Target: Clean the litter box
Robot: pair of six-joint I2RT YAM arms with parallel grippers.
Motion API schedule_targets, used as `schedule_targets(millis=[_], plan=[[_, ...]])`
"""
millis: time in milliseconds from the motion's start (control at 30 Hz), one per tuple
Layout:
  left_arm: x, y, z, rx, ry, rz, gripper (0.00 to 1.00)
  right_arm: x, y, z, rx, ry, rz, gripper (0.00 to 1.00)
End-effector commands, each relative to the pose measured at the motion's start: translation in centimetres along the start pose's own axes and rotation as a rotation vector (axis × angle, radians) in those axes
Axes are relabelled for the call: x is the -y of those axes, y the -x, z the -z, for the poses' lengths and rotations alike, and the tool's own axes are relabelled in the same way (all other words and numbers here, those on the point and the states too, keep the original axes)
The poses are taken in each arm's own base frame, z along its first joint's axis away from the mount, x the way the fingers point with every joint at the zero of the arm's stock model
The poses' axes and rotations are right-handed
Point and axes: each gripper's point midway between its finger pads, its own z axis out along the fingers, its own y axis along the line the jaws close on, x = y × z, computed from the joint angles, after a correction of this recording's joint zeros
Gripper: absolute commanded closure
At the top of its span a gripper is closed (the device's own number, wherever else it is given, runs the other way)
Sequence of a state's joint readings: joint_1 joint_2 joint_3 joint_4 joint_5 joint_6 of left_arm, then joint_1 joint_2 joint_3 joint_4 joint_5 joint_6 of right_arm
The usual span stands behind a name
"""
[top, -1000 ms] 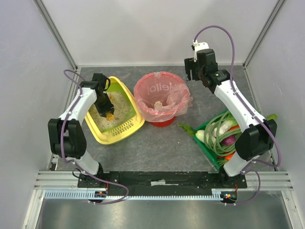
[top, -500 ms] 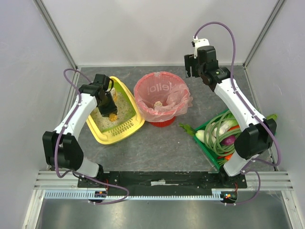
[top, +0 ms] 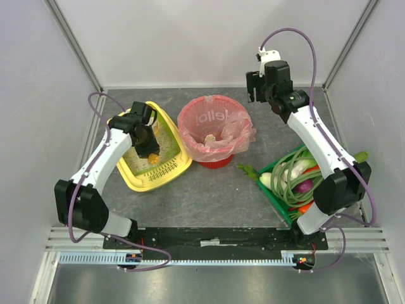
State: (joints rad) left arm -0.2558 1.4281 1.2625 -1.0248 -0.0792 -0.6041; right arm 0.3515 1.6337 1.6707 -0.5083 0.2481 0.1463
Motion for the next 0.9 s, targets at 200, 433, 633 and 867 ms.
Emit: schedule_targets(millis=[200,433,633,867], plan=[[-0.3,0.6,-0.2,0.030,0.066,0.032,0.98,0.4,0.9,1.2,0.047,-0.005,-0.006,0.19],[1.2,-1.1,-2.0,-0.042,0.004,0.112,0.98,0.3,1.4,1.0,0.055,-0.003,-0.011,0.19],[1.3,-1.5,-2.0,-0.036,0.050,0.059,0.98,-0.1,0.9,0.1,0.038,0.001,-0.013,0.19],[1.1,-1.7,-1.8,-0.013,0.043,0.047,0.98,-0.7,2.0,-0.7,0.050,0.022,-0.037,0.19]])
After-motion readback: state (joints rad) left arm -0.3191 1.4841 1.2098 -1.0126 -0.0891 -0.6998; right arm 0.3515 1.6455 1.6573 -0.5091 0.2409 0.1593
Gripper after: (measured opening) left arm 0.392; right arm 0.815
